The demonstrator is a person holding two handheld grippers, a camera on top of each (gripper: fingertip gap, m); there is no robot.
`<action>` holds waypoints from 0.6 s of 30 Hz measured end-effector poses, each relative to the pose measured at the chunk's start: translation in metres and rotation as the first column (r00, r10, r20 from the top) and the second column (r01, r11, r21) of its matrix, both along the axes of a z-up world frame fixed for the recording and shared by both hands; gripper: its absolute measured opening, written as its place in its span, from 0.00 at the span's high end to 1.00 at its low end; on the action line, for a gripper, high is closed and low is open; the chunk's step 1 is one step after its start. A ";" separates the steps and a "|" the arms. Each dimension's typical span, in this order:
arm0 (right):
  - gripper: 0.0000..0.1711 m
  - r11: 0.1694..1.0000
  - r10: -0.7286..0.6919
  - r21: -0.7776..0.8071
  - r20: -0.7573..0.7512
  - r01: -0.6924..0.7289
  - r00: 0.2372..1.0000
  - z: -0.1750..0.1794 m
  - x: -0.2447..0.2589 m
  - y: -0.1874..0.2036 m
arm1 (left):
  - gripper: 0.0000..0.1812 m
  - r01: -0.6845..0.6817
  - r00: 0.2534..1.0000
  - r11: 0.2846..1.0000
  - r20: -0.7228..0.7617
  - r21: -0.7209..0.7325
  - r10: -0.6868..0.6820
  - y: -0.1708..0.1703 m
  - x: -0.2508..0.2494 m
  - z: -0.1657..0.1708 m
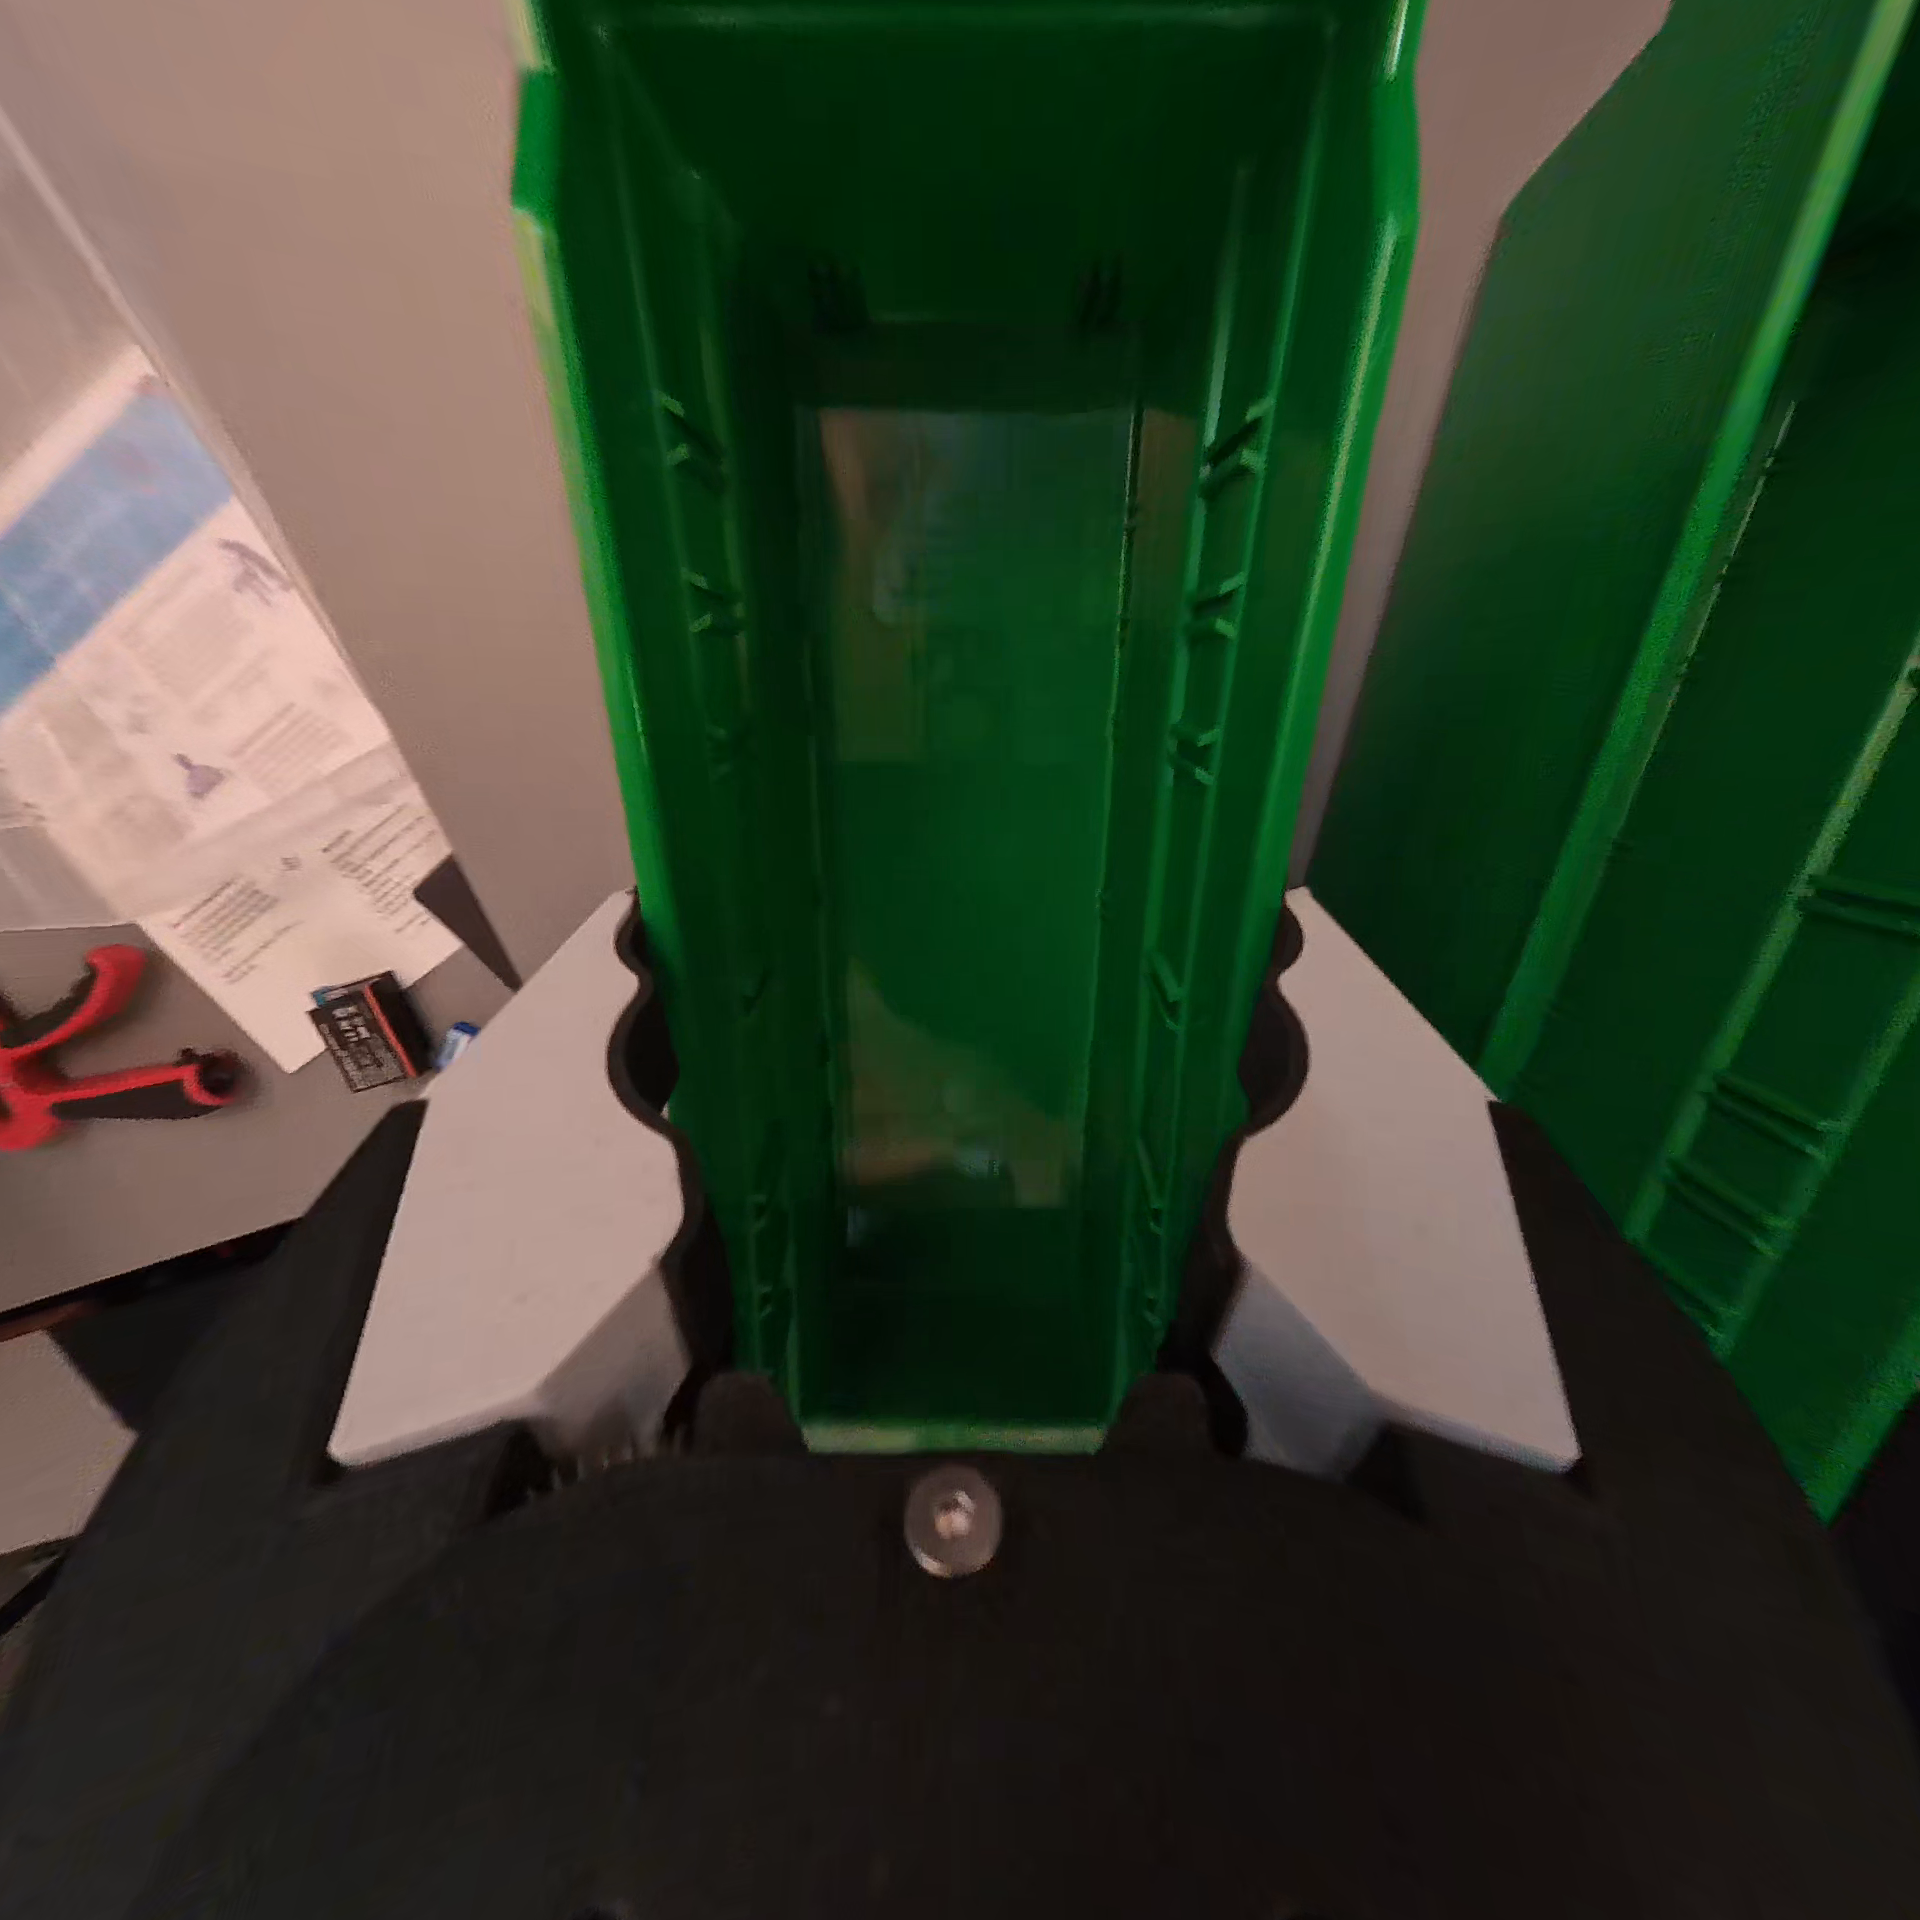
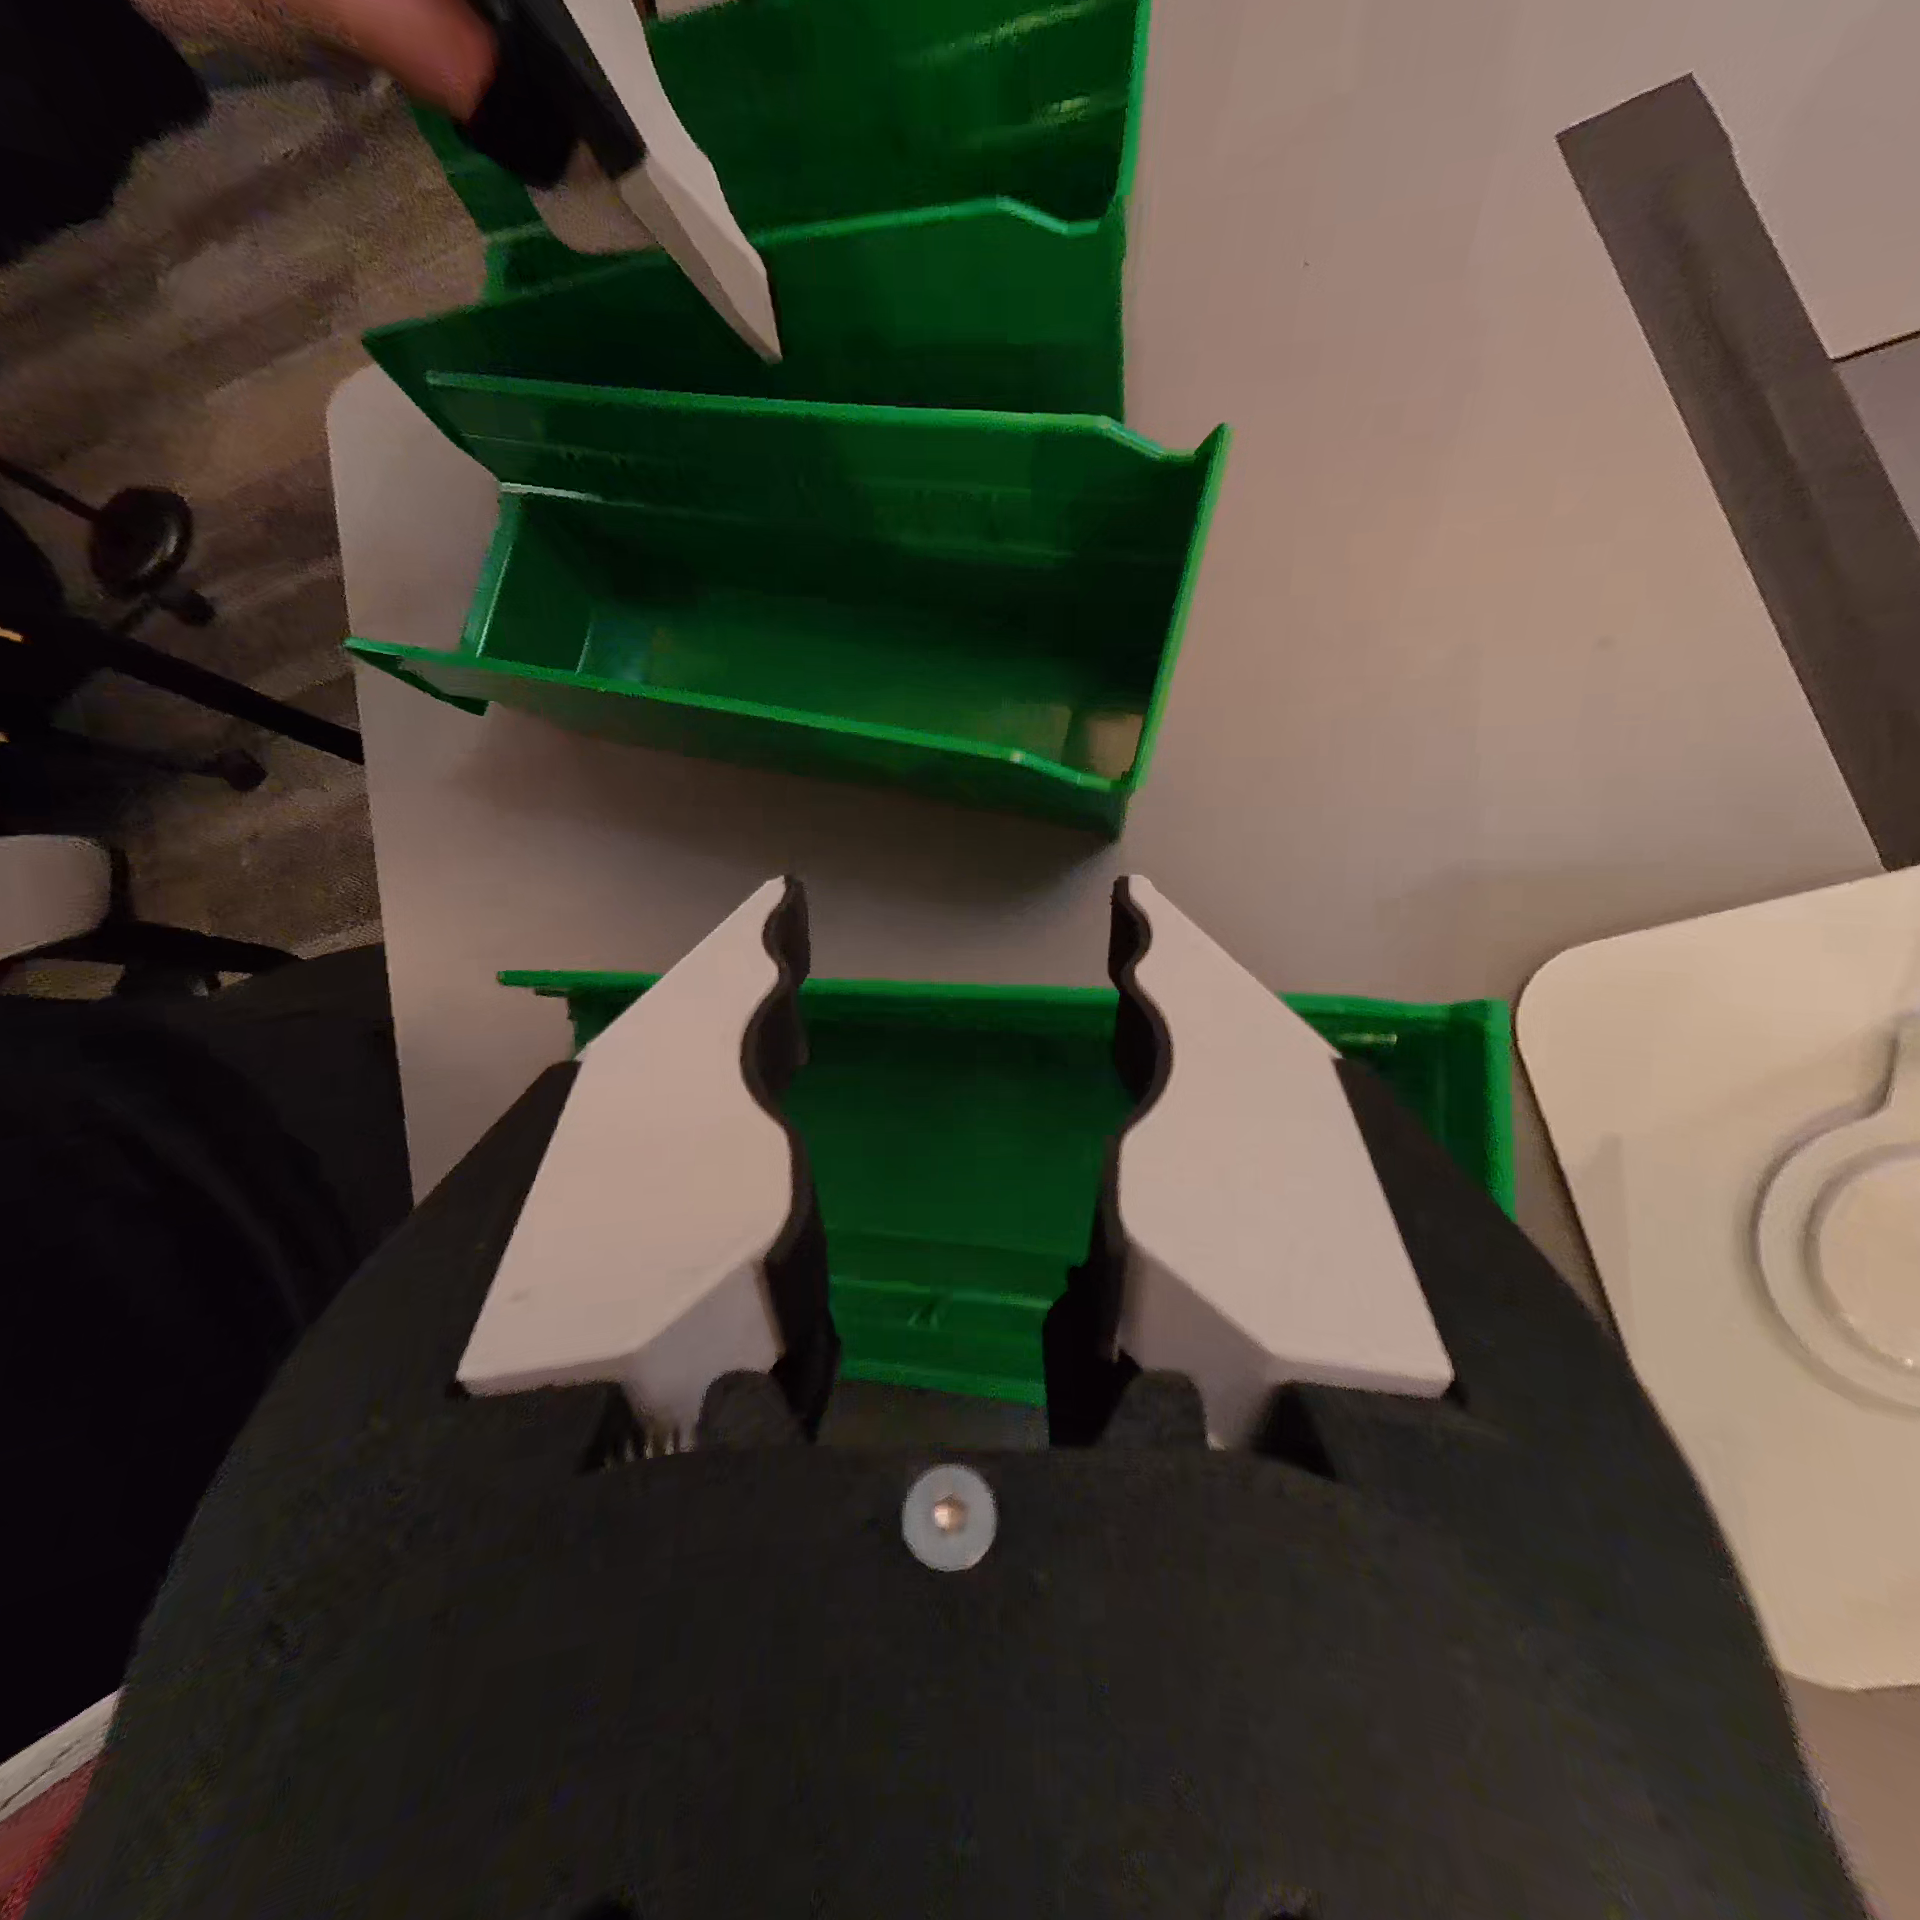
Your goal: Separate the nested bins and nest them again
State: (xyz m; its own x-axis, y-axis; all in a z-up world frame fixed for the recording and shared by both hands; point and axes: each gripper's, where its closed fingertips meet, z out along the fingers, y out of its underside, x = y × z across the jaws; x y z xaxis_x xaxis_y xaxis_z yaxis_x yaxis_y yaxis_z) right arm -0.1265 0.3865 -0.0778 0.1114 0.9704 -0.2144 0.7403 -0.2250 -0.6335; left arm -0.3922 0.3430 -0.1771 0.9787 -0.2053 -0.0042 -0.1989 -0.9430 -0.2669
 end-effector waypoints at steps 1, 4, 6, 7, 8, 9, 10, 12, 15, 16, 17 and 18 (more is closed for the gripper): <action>0.66 1.000 -0.012 -0.004 -0.006 0.012 1.000 0.002 0.006 -0.001 | 0.35 -0.004 1.000 1.000 0.008 -0.007 0.004 -0.001 0.000 -0.006; 0.64 0.999 -0.051 -0.004 -0.019 0.051 0.999 0.007 0.025 -0.003 | 0.34 -0.013 0.999 1.000 0.033 0.004 0.013 0.002 0.002 -0.006; 0.64 0.996 -0.092 0.007 -0.020 0.092 0.996 0.011 0.042 0.001 | 0.32 -0.005 1.000 1.000 0.018 0.006 0.005 0.002 0.002 -0.004; 0.63 0.993 -0.118 0.019 -0.020 0.118 0.993 0.012 0.053 0.004 | 0.30 -0.004 1.000 1.000 0.021 0.026 0.004 0.004 0.003 0.001; 0.63 0.988 -0.150 0.028 -0.019 0.150 0.989 0.014 0.066 0.008 | 0.26 -0.017 1.000 0.999 0.019 0.047 0.016 0.005 0.002 0.006; 0.62 0.982 -0.184 0.036 -0.014 0.185 0.983 0.015 0.081 0.013 | 0.24 -0.031 1.000 0.997 0.002 0.066 0.031 0.005 -0.001 0.013; 0.62 0.974 -0.221 0.046 -0.006 0.221 0.975 0.015 0.099 0.019 | 0.22 -0.037 0.999 0.995 -0.012 0.096 0.038 0.006 -0.003 0.023; 0.61 0.949 -0.309 0.080 0.027 0.306 0.951 0.012 0.141 0.034 | 0.22 -0.039 0.999 0.986 -0.006 0.163 0.041 0.008 0.005 0.047; 0.62 0.906 -0.418 0.118 0.088 0.407 0.904 -0.003 0.206 0.061 | 0.26 0.032 0.999 0.974 -0.017 0.225 -0.029 0.008 0.042 0.086; 0.63 0.895 -0.440 0.135 0.118 0.425 0.890 -0.011 0.226 0.070 | 0.28 0.068 0.998 0.969 -0.001 0.239 -0.070 0.008 0.063 0.098; 0.63 0.888 -0.454 0.151 0.147 0.434 0.879 -0.019 0.243 0.080 | 0.32 0.111 0.993 0.961 0.007 0.252 -0.116 0.008 0.085 0.109; 0.64 0.885 -0.461 0.159 0.169 0.438 0.871 -0.028 0.257 0.090 | 0.34 0.151 0.987 0.953 0.019 0.262 -0.161 0.008 0.108 0.117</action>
State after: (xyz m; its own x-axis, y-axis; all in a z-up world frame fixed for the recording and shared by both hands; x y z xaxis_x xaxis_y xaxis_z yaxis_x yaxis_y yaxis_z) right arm 0.1308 0.4763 -0.1054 0.5697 0.8210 -0.0360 0.6872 -0.5000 -0.5270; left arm -0.2846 0.3510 -0.0602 0.9350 -0.3525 -0.0397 -0.3226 -0.7985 -0.5082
